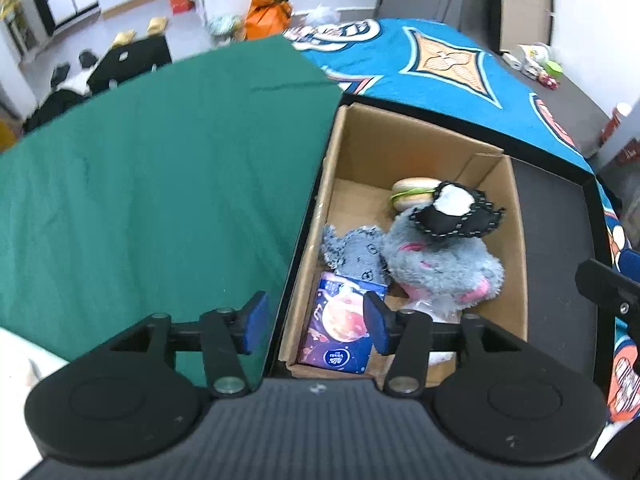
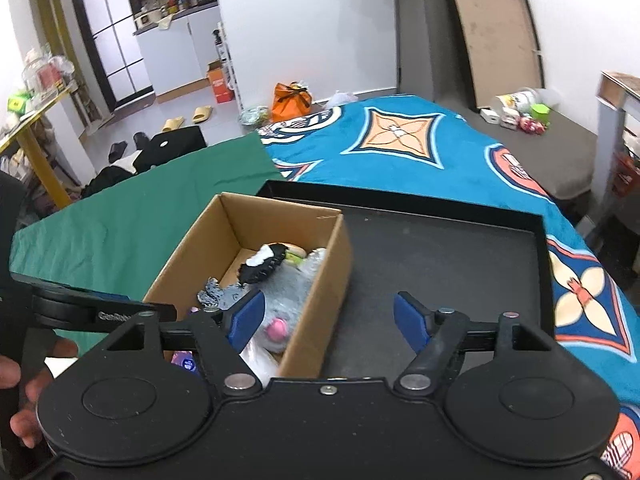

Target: Organize soft objects

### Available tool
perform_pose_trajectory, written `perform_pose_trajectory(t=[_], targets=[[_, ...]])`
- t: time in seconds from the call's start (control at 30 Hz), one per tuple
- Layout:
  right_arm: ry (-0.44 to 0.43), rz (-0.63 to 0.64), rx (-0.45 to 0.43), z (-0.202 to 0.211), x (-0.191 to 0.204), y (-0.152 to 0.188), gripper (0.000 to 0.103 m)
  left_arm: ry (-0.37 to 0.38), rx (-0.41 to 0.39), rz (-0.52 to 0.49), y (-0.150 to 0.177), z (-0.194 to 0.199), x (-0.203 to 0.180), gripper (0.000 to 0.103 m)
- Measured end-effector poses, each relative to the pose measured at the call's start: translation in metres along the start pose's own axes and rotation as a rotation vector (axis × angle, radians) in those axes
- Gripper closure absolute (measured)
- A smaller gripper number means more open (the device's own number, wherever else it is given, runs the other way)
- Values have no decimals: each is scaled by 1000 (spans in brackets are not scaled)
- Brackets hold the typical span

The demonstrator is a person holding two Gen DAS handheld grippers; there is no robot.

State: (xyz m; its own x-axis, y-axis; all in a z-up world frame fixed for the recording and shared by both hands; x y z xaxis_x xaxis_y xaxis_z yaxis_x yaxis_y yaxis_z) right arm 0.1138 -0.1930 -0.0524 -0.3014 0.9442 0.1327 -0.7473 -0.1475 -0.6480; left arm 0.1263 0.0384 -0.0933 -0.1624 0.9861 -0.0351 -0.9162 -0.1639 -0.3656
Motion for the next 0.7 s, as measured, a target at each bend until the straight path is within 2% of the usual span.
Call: perform_pose_trajectory(t=[0.1, 0.2, 0.27, 0.4, 0.53, 0.63, 0.7], targets=[[8, -25, -7, 8, -8, 4, 23, 23, -36, -8, 2, 13, -5, 45], [8, -51, -18, 18, -15, 8, 20, 40, -77, -21, 5, 27, -11, 42], [3, -66, -28, 24, -20, 11, 18, 42, -105, -31, 6, 34, -14, 34], [-2, -90, -38, 37, -28, 18, 15, 26, -159, -30, 10, 50, -16, 27], [5, -110, -38, 49, -35, 23, 6, 30, -160, -48, 13, 64, -18, 25], [20, -128, -39, 59, -40, 28, 0, 62, -155, -51, 16, 76, -17, 24], [26, -143, -38, 64, -44, 31, 0, 68, -152, -61, 17, 84, -17, 24]])
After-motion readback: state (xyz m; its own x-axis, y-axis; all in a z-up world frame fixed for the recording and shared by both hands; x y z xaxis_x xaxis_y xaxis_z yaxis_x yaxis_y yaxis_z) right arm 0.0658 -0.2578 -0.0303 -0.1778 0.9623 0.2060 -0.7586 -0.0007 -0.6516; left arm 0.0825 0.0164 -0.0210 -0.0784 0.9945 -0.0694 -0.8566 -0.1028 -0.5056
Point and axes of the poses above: each gripper's, at about its wrist camera, not at the fingertips, and z roughly against the way its jaws point, x to its left, y to its underside, the point moved 1 cm from there along -z, roughly the way its jaws point, and after that the axes turned 5 degrees about x, right-handed, at the moved point
